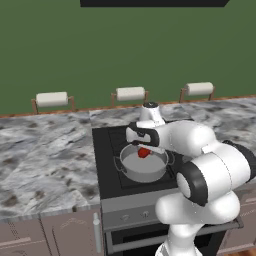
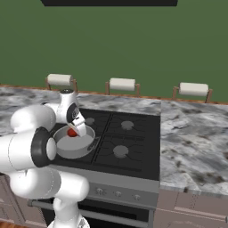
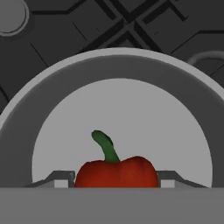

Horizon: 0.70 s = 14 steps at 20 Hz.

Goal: Turn on the burner for the pot on the stove. Wait thirty seconds for the pot to heat up. Then add the bell pepper to the pot.

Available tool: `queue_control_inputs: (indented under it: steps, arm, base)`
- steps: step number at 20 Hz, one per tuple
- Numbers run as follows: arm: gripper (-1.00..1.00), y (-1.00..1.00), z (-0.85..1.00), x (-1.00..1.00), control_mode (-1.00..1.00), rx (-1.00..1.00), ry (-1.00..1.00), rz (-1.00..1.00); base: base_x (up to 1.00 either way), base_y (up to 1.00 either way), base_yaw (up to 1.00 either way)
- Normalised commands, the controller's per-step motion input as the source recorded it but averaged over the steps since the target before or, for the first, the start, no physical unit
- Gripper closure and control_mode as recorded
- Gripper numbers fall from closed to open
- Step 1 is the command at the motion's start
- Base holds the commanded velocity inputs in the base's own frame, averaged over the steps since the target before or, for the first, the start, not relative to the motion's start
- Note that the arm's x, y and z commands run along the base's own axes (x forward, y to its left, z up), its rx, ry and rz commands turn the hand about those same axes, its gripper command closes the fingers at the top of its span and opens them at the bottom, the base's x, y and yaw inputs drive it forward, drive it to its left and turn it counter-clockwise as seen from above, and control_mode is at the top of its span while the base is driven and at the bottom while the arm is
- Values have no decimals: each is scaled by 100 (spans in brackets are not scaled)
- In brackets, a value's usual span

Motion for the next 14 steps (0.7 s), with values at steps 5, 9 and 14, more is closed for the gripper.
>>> queue_control_inputs:
  steps: [5,9,14]
  arm:
    - [100,0,-16,15,-100,-3,6,0]
    - [100,2,-23,14,-100,-7,5,0]
    - [100,0,-14,14,-100,-2,1,0]
  base:
    - [0,0,0]
    - [0,0,0]
    - [0,0,0]
